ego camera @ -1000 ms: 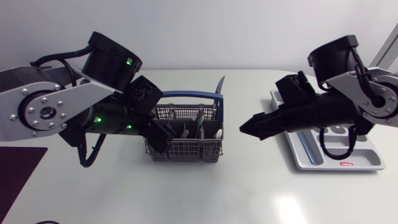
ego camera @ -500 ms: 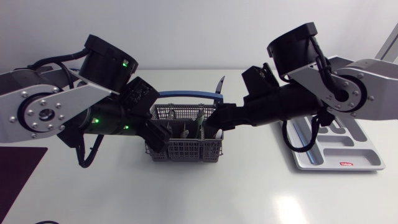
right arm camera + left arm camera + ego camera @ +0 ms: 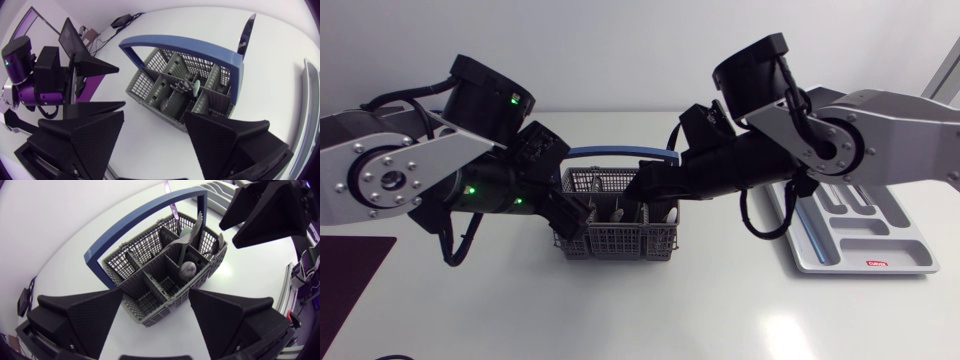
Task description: Sort the cutlery from the basket into the organizer compartments.
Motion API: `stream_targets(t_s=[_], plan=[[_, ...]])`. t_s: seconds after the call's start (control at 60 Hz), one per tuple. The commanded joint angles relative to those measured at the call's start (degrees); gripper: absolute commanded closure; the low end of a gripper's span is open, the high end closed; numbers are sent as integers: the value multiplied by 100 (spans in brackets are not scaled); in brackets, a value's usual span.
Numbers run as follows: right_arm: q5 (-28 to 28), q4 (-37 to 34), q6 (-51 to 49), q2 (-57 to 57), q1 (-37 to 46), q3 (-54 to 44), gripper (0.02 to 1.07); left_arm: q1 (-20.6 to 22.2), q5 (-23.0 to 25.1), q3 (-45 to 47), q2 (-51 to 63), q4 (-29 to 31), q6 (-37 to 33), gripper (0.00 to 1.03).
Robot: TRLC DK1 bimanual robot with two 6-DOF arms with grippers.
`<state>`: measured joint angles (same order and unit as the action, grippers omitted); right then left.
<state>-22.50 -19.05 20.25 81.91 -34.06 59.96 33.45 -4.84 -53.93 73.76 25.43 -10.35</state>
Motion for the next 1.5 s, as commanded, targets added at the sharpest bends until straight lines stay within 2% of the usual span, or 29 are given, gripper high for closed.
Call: stream_targets(t_s=[0.0,0.117,0.533,0.7,0.783,0.85,1.067,1.1,1.233,1.317,1.433,1.483], plan=[[27,50,348,238,-48,156,22,-49,-34,181,-10,-38,-37,12],[44,499,480,396,-83,-37,38,-58,-34,208,25,-65,-29,12],[246,332,744,1020,-188,209,38,-164,-17,313,174,-240,-37,12],[220,296,840,1178,-259,305,48,-208,1,375,201,-355,-37,12],[176,288,884,1293,-303,340,48,-251,10,392,201,-381,-37,12],[167,279,937,1328,-347,367,57,-287,27,419,209,-407,-46,12],[176,323,1042,1468,-399,402,62,-410,97,524,201,-548,-81,12],[185,358,1077,1495,-399,402,66,-427,97,550,201,-592,-81,12],[194,437,1121,1539,-408,428,70,-436,115,630,209,-741,-90,12],[211,472,1148,1583,-452,446,70,-445,133,656,227,-785,-90,12],[237,560,1192,1591,-470,437,80,-498,185,682,236,-847,-99,12],[264,604,1201,1600,-478,428,80,-506,220,700,244,-873,-99,12]])
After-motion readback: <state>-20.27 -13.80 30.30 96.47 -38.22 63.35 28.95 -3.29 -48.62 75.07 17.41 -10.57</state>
